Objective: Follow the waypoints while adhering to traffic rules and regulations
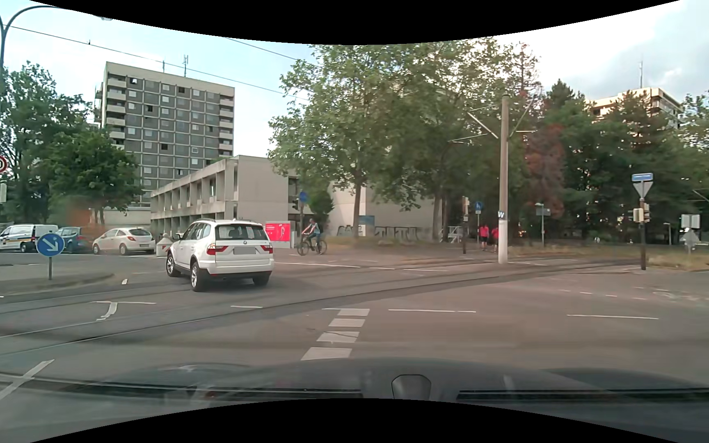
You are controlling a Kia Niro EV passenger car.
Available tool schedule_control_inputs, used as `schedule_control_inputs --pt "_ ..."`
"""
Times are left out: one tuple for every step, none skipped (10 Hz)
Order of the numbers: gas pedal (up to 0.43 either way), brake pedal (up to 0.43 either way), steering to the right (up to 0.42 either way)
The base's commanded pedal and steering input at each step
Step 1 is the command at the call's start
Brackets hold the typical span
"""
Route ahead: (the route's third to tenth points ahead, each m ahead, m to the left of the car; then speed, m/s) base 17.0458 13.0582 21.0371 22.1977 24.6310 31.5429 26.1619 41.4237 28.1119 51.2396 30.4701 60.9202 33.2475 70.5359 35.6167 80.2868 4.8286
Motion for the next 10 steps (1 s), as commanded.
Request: schedule_control_inputs --pt "0.028 0.0 -0.279" --pt "0.028 0.0 -0.279" --pt "0.028 0.0 -0.279" --pt "0.028 0.0 -0.279" --pt "0.028 0.0 -0.279" --pt "0.028 0.0 -0.278" --pt "0.028 0.0 -0.271" --pt "0.039 0.0 -0.268" --pt "0.039 0.0 -0.264" --pt "0.039 0.0 -0.259"
